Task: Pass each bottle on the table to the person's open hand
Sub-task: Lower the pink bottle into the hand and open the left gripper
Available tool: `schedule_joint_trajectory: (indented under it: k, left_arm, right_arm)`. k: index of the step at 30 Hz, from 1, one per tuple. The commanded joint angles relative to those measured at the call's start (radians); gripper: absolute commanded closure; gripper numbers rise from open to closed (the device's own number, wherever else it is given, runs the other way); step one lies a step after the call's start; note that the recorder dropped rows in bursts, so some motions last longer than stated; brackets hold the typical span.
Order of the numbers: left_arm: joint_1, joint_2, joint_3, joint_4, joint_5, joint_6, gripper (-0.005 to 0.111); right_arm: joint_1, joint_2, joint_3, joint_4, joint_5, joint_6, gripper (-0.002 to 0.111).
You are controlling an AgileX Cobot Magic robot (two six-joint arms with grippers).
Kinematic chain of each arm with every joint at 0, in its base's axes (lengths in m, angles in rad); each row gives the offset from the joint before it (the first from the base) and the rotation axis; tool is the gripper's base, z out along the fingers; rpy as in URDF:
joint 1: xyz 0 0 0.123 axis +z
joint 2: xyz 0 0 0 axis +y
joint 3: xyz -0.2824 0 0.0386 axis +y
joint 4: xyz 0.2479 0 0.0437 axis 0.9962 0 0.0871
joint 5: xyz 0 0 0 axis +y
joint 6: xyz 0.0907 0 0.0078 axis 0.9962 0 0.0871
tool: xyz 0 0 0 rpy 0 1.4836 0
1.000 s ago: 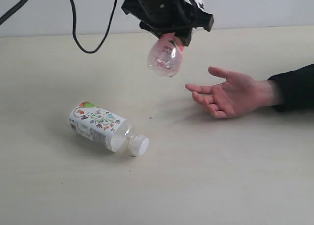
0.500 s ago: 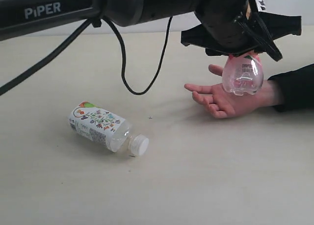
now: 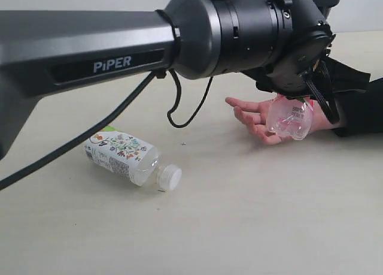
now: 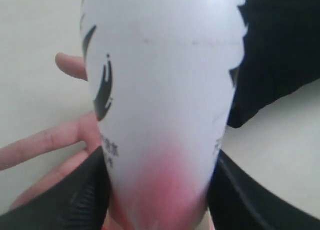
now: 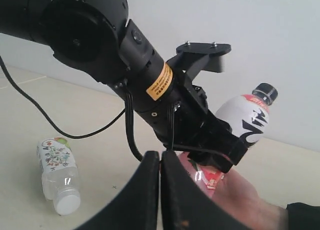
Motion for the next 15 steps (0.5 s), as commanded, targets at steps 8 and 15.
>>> schedule_joint_trajectory:
  k: [8,15]
  left_arm:
    - [0.011,0.018,0.001,-0.072,0.041,-0.347,0.107]
    - [-0.004,0.043,0.001,-0.007,0.01,-0.459,0.107]
  right_arm:
    - [0.001,-0.004,0.001,0.002,-0.01,-0.001,0.106]
    - [0.001,-0.004,0.001,0.002,-0.01,-0.001,0.106]
